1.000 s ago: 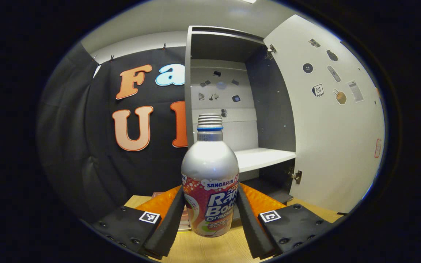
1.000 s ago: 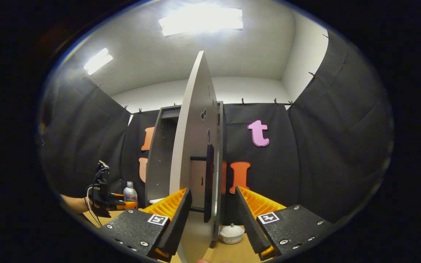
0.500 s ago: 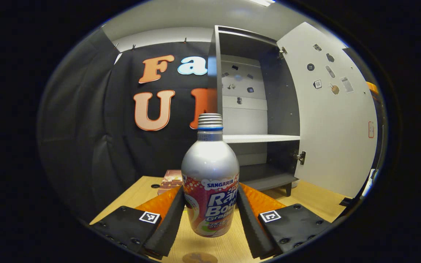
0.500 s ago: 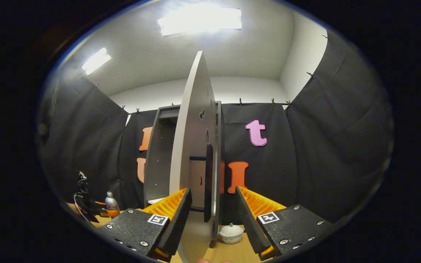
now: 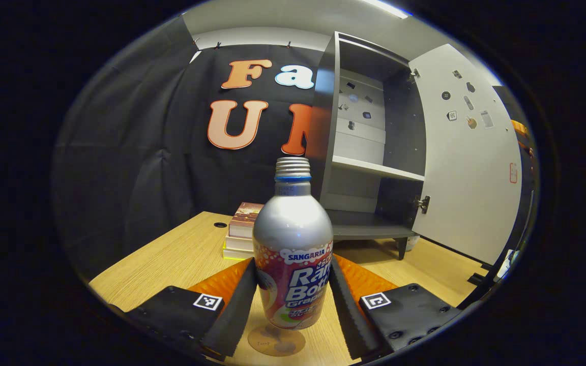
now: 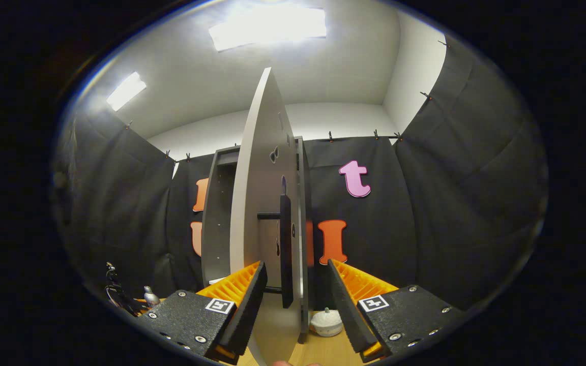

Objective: Open the cabinet door with the right hand, grasp the bottle in the cabinet with the left hand and place it on the coaster, then close the cabinet door with the right hand.

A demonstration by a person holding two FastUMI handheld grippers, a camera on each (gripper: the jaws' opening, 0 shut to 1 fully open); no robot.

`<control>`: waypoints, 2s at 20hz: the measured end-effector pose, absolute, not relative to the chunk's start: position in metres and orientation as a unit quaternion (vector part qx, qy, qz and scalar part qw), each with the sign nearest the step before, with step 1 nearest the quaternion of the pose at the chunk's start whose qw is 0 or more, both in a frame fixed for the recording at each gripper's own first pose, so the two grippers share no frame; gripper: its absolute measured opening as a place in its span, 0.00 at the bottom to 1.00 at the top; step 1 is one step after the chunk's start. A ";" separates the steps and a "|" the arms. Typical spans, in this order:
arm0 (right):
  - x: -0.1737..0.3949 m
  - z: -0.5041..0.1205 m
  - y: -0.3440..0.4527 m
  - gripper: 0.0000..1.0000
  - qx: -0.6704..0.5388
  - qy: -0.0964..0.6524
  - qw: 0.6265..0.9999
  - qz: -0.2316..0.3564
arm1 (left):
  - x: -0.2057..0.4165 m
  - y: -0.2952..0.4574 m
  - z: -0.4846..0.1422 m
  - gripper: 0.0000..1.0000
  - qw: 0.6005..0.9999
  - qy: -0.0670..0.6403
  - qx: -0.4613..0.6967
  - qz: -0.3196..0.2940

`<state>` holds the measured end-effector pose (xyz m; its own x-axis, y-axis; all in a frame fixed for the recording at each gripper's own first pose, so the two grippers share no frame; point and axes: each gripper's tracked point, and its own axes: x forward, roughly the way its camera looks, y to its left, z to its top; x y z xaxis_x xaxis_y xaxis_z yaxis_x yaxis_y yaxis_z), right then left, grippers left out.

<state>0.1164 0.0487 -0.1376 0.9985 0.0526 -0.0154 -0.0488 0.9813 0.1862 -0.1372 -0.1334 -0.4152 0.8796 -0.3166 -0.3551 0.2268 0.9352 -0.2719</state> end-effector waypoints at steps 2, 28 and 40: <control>0.118 -0.139 0.048 0.74 0.091 0.012 0.996 0.023 | -0.147 -0.136 -0.428 0.87 0.963 0.201 -0.103 -0.145; 0.120 -0.142 0.041 0.80 0.091 0.023 0.996 0.011 | -0.179 -0.123 -0.444 0.93 0.976 0.174 0.000 -0.127; 0.105 -0.142 0.034 0.84 0.092 0.021 0.995 0.015 | -0.149 -0.128 -0.363 0.92 0.983 0.144 0.014 -0.111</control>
<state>0.1055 0.0343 -0.1419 0.9987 0.0340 -0.0388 -0.0263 0.9826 0.1838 -0.1487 -0.1280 -0.3631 0.9339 -0.2151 -0.2856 0.2230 0.9748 -0.0050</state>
